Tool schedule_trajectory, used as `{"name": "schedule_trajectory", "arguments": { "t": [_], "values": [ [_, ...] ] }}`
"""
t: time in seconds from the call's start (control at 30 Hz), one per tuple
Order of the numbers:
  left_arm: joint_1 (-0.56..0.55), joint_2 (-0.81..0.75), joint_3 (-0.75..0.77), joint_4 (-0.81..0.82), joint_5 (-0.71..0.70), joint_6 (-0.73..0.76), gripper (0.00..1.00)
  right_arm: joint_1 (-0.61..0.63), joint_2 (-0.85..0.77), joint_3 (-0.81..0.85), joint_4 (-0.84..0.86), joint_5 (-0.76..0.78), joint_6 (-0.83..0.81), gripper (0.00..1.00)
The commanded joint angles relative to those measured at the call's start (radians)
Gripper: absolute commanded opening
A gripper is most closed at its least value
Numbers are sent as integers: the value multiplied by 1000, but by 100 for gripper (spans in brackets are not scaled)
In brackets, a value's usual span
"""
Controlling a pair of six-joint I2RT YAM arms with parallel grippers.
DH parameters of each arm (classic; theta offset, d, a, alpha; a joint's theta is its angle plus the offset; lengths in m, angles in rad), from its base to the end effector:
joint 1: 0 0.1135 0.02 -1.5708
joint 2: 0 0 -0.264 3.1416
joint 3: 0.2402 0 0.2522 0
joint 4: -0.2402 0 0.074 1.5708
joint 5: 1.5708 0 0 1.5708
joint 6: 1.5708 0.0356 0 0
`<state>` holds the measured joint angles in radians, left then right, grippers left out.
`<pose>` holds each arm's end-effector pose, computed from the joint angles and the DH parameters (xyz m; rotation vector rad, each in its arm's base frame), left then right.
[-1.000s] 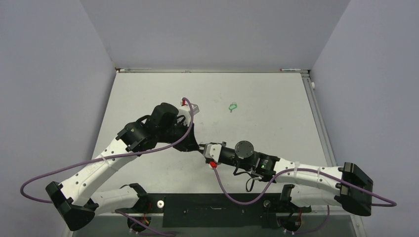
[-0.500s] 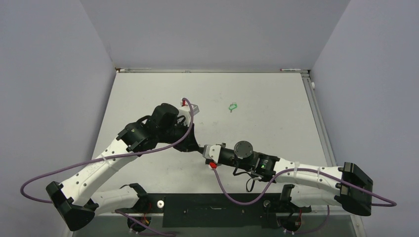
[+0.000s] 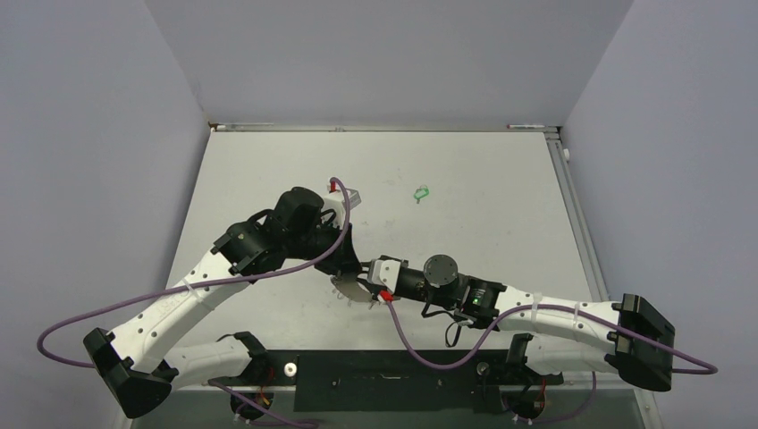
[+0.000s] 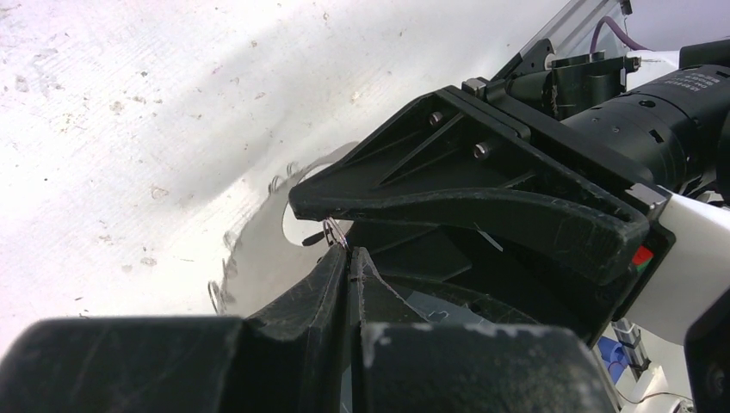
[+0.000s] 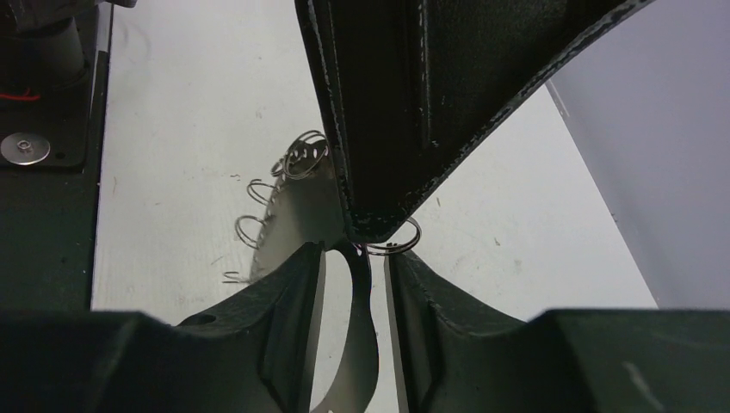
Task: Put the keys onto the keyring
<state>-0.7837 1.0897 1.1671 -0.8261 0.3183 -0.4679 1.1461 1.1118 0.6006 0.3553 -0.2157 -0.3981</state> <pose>0.1454 -0.1607 0.3529 0.5623 2.4258 -0.9574 0.0975 0.2341 0.2658 -1.3541 1.1554 0.7323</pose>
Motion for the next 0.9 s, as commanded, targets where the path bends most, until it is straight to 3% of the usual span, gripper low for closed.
{"name": "schedule_trajectory", "arguments": {
  "t": [0.0,0.53,0.87],
  "values": [
    [-5,-14,14,56,27,-15,0,-2,-1,48,55,-11,27,35],
    [-5,-22,7,72,35,-15,0,-89,-36,13,152,-132,145,40],
    [-5,-14,25,71,35,-18,0,-91,0,23,143,-142,148,21]
  ]
}}
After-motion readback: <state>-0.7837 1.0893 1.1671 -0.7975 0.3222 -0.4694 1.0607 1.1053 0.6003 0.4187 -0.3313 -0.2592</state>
